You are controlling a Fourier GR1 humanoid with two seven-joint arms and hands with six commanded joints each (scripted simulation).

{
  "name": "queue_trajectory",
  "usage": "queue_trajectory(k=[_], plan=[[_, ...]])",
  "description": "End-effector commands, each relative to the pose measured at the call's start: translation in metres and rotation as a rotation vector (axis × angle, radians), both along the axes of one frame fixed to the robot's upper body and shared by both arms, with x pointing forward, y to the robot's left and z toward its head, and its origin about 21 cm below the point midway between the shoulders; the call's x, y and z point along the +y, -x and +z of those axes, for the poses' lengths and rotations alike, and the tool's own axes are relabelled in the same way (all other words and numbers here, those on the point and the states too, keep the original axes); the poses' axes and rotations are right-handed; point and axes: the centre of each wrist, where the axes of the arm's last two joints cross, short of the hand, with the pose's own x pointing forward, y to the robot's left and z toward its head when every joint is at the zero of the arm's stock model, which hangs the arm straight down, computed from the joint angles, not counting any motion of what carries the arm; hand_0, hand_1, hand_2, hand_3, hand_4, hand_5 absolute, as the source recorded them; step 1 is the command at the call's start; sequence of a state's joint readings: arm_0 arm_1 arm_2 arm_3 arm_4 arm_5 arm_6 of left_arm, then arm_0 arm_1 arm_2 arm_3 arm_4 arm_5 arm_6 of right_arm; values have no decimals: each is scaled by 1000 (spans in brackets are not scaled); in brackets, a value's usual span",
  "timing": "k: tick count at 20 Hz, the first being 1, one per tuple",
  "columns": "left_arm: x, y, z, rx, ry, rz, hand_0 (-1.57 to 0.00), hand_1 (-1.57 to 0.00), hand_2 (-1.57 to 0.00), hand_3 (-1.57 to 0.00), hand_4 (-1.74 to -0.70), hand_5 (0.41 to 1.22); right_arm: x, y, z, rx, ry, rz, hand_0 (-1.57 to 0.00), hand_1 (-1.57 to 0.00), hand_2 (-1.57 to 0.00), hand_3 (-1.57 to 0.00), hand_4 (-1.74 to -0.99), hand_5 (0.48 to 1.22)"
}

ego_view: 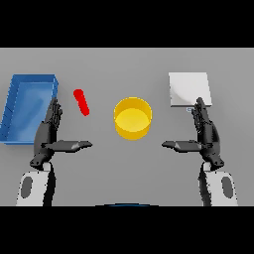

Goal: Pick up the red beaker and tilt it to pour out 1 green nut into yellow bowl. Pick up the yellow bowl and place it on the metallic measuring scale.

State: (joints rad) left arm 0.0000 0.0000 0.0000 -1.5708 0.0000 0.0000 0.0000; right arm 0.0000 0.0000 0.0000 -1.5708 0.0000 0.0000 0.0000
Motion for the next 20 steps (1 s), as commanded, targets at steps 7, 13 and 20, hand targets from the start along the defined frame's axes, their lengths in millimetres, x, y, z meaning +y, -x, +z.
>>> queue_trajectory(k=[7, 13, 20], plan=[[7, 11, 7, -48, -73, -38, 1, 1, 1, 1, -1141, 660, 8, 12, 4, -95, 153, 12, 1, 1, 1, 1, -1071, 578], [2, 30, 21, -19, -197, -106, 1, 1, 1, 1, -1138, 655, 21, 32, 13, -159, 323, 43, 1, 1, 1, 1, -1103, 592], [-1, -3, 15, 59, -202, -112, 1, 1, 1, 1, -1158, 645, 15, 30, 15, -145, 260, 82, 1, 1, 1, 1, -1197, 627]])
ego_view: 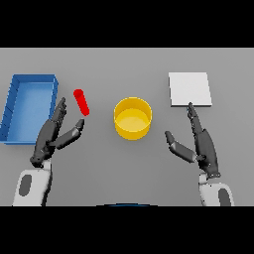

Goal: Pick up the red beaker and tilt it to pour out 1 green nut into yellow bowl. Pick up the yellow bowl and place it on the metallic measuring scale.

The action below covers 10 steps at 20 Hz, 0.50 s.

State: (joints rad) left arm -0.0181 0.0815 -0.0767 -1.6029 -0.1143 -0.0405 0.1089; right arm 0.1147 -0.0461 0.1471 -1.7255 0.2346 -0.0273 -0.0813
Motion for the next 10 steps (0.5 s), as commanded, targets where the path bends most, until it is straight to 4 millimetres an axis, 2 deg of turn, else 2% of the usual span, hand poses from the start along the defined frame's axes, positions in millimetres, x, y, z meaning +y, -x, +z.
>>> queue_trajectory(k=[1, 4, 7, 10], plan=[[2, -8, -6, 0, -2, -4, 1, 1, 1, 1, -1169, 648, -1, -1, 2, -10, -10, 2, 1, 1, 1, 1, -1209, 627], [3, -29, -17, 6, -20, -10, 1, 1, 1, 1, -1177, 644, 1, -3, 0, 0, -10, 8, 1, 1, 1, 1, -1220, 626], [-2, -50, -21, 5, -25, -26, 1, 1, 1, 1, -1180, 636, -3, -1, 1, -16, -16, 9, 1, 1, 1, 1, -1229, 626], [-8, -63, -20, -16, -27, -52, 1, 1, 1, 1, -1197, 646, 2, 0, -2, -8, 0, 6, 1, 1, 1, 1, -1218, 626]])
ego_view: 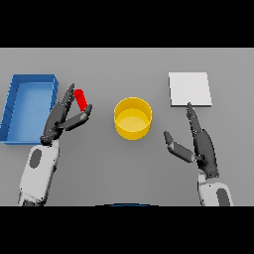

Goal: Pick up the red beaker and tilt it to pour out 1 green nut into yellow bowl. Pick up the yellow bowl and place it on the metallic measuring scale.

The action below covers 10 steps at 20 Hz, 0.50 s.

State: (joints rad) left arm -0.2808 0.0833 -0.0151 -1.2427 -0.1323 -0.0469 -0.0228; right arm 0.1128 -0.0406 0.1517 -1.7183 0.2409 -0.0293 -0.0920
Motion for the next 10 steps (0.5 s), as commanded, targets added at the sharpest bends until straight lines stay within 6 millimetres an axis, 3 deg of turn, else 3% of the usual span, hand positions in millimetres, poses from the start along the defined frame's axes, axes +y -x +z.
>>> queue_trajectory(k=[1, 10], plan=[[0, -4, 0, -2, -13, 2, 1, 1, 1, 1, -1200, 651, -2, -2, 2, -5, -16, 1, 1, 1, 1, 1, -1222, 627], [-15, -41, -5, 16, -48, 22, 1, 1, 1, 1, -1215, 678, -6, -2, 3, 0, -20, -10, 1, 1, 1, 1, -1241, 641]])
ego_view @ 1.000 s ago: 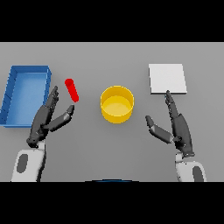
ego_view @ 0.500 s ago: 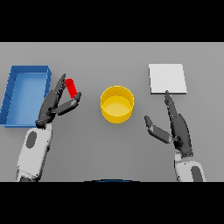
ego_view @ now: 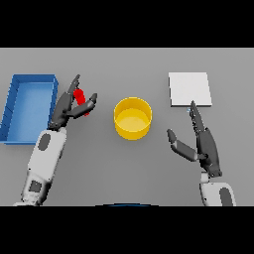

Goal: Pick up the red beaker and tilt it to pour out 1 green nut into yellow bowl. Pick up the yellow bowl and place it on the metallic measuring scale.

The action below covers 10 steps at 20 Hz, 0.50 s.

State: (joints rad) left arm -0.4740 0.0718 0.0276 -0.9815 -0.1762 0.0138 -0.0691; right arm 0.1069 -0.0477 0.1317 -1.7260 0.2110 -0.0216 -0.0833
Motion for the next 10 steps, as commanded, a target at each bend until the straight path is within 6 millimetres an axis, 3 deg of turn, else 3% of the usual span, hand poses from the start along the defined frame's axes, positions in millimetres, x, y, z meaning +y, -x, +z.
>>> queue_trajectory(k=[1, 6, 8, 10], plan=[[0, -1, -1, -16, 12, -4, 1, 1, 1, 1, -1228, 687, 1, 2, -1, 0, -1, 3, 1, 1, 1, 1, -1242, 642], [-3, -8, -13, -44, 120, 19, -4, -7, -54, -37, -1328, 738, -3, 4, 1, 0, -3, -2, 1, 1, 1, 1, -1244, 644], [-10, -11, -16, -49, 139, 31, -207, -230, -287, -254, -1401, 787, -3, 5, -1, 7, -2, -8, 1, 1, 1, 1, -1240, 645], [-17, -10, -22, -57, 117, 73, -551, -588, -662, -728, -1471, 943, 1, 1, 5, -2, 0, -8, 1, 1, 1, 1, -1237, 648]])
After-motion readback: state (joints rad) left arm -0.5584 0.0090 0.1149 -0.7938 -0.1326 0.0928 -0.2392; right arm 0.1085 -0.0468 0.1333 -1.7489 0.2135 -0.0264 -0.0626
